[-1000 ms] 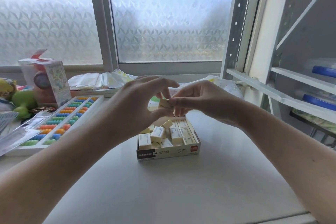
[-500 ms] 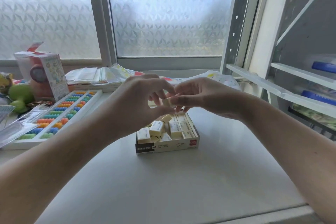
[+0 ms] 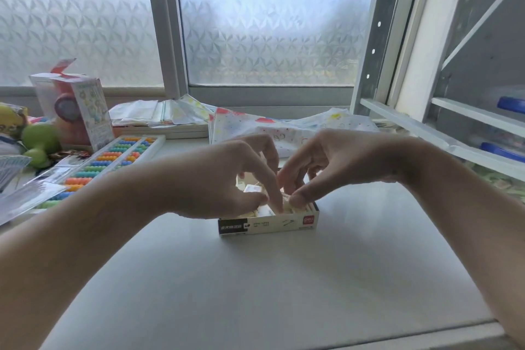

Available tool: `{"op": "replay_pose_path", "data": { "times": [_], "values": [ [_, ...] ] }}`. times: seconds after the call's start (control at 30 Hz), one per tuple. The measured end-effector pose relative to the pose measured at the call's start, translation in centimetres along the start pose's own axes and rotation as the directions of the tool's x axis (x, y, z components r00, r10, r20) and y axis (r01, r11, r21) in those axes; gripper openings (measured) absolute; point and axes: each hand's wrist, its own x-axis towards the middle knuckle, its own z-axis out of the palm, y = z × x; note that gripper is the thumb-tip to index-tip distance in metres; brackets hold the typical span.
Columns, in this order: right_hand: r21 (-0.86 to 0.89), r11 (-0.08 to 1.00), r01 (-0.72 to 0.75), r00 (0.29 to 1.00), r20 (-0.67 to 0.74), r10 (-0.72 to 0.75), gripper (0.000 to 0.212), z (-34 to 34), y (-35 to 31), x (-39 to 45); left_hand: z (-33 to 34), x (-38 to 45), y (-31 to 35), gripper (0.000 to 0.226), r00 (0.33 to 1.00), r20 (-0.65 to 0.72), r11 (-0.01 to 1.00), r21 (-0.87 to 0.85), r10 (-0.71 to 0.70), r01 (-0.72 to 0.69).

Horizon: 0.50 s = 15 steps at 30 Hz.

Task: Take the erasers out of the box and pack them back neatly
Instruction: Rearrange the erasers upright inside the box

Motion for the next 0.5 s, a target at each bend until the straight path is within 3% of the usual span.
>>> {"op": "replay_pose_path", "data": {
  "times": [0.3,0.5],
  "values": [
    [0.022,1.0,-0.001,1.0,-0.029,0.002,0.021,0.05,0.28,0.21,0.51,0.4,-0.59,0.022,0.99,0.138,0.997,0.083,-0.017,0.006],
    [0.019,1.0,-0.003,0.999,-0.039,0.004,0.02,0.42,0.07,0.39,-0.36,0.02,-0.71,0.019,0.996,0.084,1.0,0.014,0.008,-0.009]
  ]
}}
